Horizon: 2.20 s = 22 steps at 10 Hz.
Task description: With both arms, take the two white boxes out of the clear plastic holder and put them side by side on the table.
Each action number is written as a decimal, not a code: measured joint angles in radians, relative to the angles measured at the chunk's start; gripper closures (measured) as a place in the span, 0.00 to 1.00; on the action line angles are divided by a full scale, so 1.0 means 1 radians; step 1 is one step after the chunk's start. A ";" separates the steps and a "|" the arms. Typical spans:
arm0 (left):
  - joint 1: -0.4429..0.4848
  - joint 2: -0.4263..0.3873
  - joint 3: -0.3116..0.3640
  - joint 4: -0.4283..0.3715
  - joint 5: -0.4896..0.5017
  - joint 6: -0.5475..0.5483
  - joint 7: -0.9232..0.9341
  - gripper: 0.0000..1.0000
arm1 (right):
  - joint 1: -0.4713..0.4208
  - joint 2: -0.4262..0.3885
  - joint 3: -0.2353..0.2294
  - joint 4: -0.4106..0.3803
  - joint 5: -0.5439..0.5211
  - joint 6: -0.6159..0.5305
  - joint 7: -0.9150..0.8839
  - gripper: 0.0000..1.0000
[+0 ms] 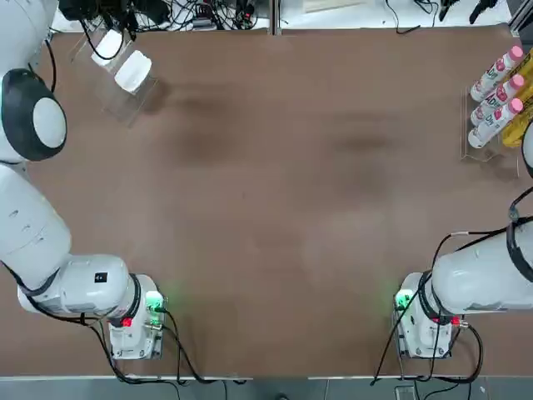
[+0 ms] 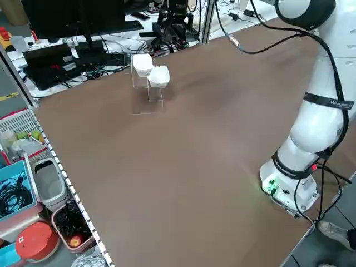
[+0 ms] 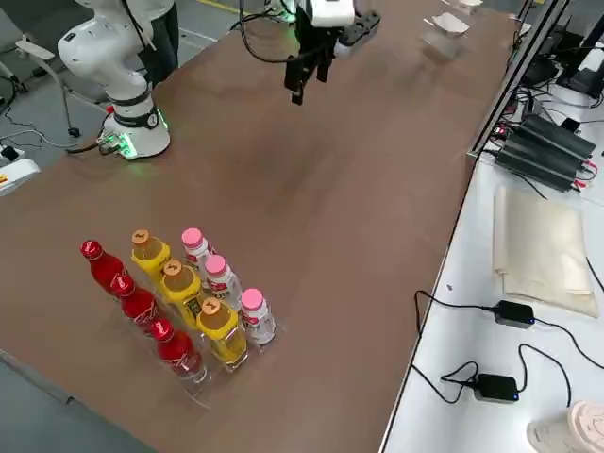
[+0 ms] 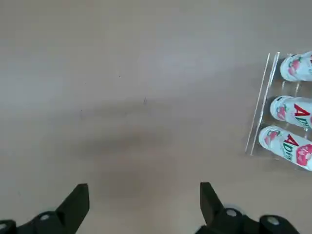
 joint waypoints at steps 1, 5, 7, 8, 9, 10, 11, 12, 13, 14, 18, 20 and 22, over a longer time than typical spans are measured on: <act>-0.002 0.003 -0.010 -0.051 0.007 0.073 0.047 0.00 | 0.010 -0.008 0.001 -0.066 0.001 0.068 0.000 0.00; -0.010 0.063 -0.035 -0.147 0.077 0.184 0.065 0.00 | 0.080 -0.066 0.006 -0.270 0.128 0.253 0.003 0.00; -0.005 0.082 -0.034 -0.203 0.154 0.291 0.064 0.00 | 0.143 -0.072 0.008 -0.283 0.194 0.285 0.005 0.00; -0.001 0.094 -0.032 -0.233 0.176 0.343 0.054 0.02 | 0.176 -0.073 0.010 -0.309 0.215 0.336 0.007 0.00; 0.004 0.112 -0.031 -0.251 0.194 0.370 0.036 0.03 | 0.221 -0.072 0.011 -0.350 0.227 0.410 0.009 0.00; 0.007 0.134 -0.030 -0.258 0.227 0.375 0.014 0.05 | 0.261 -0.071 0.012 -0.396 0.256 0.480 0.043 0.00; 0.008 0.158 -0.030 -0.259 0.277 0.379 -0.012 0.11 | 0.289 -0.069 0.012 -0.432 0.298 0.526 0.093 0.00; 0.012 0.175 -0.030 -0.259 0.313 0.386 -0.031 0.26 | 0.312 -0.065 0.012 -0.450 0.323 0.552 0.155 0.00; 0.019 0.179 -0.030 -0.258 0.324 0.389 -0.034 0.34 | 0.336 -0.058 0.012 -0.456 0.332 0.574 0.236 0.00; 0.026 0.178 -0.030 -0.253 0.324 0.389 -0.034 0.41 | 0.366 -0.047 0.012 -0.459 0.335 0.599 0.323 0.00; 0.029 0.166 -0.031 -0.234 0.324 0.386 -0.034 0.98 | 0.512 0.042 0.012 -0.469 0.335 0.730 0.520 0.00; 0.026 0.158 -0.036 -0.210 0.317 0.326 -0.041 0.98 | 0.536 0.068 0.011 -0.474 0.335 0.762 0.556 0.00; 0.019 0.138 -0.082 -0.165 0.282 0.222 -0.115 0.98 | 0.553 0.075 0.011 -0.474 0.335 0.774 0.577 0.00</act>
